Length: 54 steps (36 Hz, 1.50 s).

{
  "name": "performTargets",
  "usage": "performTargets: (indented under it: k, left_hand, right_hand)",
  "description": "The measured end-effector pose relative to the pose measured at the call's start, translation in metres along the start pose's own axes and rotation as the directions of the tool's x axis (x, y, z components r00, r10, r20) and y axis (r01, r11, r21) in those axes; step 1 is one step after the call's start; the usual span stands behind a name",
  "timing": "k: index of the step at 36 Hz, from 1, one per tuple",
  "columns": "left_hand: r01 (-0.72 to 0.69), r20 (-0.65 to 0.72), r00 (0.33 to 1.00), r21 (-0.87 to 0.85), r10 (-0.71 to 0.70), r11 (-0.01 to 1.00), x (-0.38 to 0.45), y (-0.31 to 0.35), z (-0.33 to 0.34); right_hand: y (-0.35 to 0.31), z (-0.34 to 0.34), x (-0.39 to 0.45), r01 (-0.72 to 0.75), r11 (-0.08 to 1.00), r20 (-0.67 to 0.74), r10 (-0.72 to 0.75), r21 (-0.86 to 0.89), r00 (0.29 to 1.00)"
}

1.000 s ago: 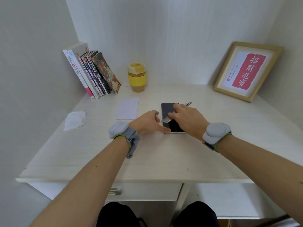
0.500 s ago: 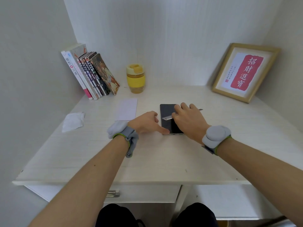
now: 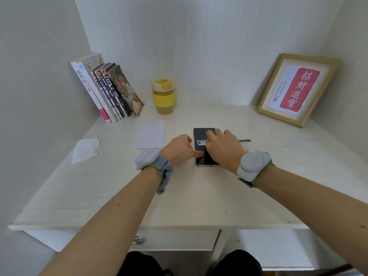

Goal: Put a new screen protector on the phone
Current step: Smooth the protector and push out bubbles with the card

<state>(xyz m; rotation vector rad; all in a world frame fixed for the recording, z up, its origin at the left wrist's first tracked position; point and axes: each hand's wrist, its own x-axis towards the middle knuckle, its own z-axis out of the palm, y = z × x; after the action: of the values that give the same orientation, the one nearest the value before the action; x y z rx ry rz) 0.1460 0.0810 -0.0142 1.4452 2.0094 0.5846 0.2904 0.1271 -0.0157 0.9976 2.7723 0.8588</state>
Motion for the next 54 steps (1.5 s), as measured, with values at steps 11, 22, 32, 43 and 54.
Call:
performTargets:
  k: [11,22,32,43,54]
  left_hand:
    - [-0.006,0.004,1.000,-0.004,0.006,1.000,0.002,0.000,0.000]
    - [-0.003,0.000,1.000,-0.013,0.003,1.000,0.002,-0.002,0.000]
    - [-0.012,-0.009,1.000,-0.005,0.012,1.000,-0.002,-0.001,0.001]
    - [-0.013,0.011,1.000,-0.008,0.013,1.000,-0.006,0.003,-0.002]
    - [-0.008,-0.092,0.996,-0.021,0.006,1.000,-0.007,0.002,0.002]
  right_hand:
    - [-0.002,-0.008,0.002,-0.039,0.999,0.047,0.038,0.026,0.998]
    - [-0.001,-0.009,0.002,-0.059,0.998,0.057,0.057,0.025,0.997]
    - [0.000,0.000,0.002,-0.023,1.000,-0.038,0.023,-0.011,0.999]
    - [0.017,-0.009,0.004,-0.158,0.963,-0.049,0.173,0.219,0.984]
    - [0.026,-0.027,0.014,-0.333,0.822,0.183,0.280,0.461,0.943]
